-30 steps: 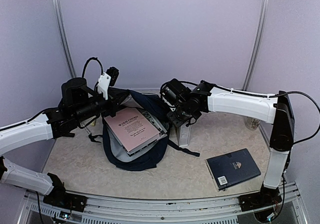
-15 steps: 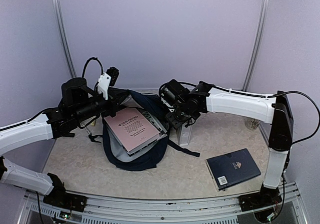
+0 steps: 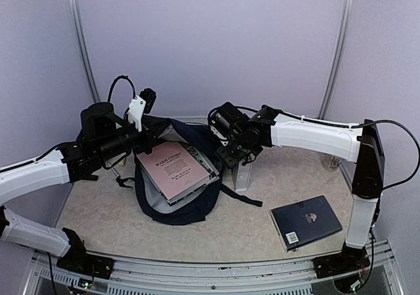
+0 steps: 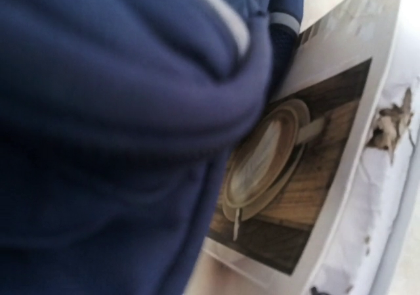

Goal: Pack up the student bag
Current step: Adjust the book at the center of the board, then pick up the book from the center of the board.

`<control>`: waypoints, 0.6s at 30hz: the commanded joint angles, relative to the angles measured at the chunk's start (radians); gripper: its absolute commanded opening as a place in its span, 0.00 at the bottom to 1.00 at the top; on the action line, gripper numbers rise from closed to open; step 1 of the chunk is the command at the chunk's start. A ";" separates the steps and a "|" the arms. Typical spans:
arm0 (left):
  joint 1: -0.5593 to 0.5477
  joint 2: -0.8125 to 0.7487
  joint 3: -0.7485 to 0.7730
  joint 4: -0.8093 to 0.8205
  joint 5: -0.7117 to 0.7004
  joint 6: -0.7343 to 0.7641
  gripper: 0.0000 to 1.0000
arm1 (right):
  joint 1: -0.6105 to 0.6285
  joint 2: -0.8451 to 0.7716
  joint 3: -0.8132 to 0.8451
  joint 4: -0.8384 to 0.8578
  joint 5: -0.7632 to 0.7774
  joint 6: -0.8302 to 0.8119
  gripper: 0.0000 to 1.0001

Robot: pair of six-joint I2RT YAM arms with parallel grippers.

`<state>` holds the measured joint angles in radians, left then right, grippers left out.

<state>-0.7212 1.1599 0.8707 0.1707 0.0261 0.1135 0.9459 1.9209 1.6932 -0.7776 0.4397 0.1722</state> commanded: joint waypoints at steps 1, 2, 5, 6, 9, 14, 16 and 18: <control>-0.001 -0.008 0.052 0.071 0.029 0.003 0.00 | -0.004 0.012 0.043 0.008 -0.010 -0.011 0.64; -0.001 -0.007 0.052 0.070 0.030 0.003 0.00 | -0.004 0.010 0.043 0.013 -0.017 -0.015 0.64; -0.001 -0.008 0.054 0.070 0.031 0.003 0.00 | -0.003 0.009 0.049 0.017 -0.022 -0.015 0.64; -0.001 -0.008 0.054 0.068 0.030 0.004 0.00 | -0.004 0.009 0.053 0.014 -0.013 -0.010 0.65; -0.001 -0.006 0.053 0.069 0.028 0.003 0.00 | -0.009 -0.006 0.047 0.005 0.066 0.043 0.99; -0.001 -0.008 0.054 0.067 0.032 0.004 0.00 | -0.077 -0.056 -0.035 0.031 0.004 0.159 1.00; -0.001 -0.011 0.054 0.068 0.032 0.003 0.00 | -0.099 -0.071 -0.082 0.071 -0.079 0.167 1.00; -0.001 -0.012 0.053 0.068 0.031 0.003 0.00 | -0.113 -0.080 -0.126 0.107 -0.129 0.175 1.00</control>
<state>-0.7212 1.1599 0.8707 0.1707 0.0269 0.1135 0.8703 1.8912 1.6386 -0.7326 0.4179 0.2863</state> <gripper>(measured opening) 0.013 0.999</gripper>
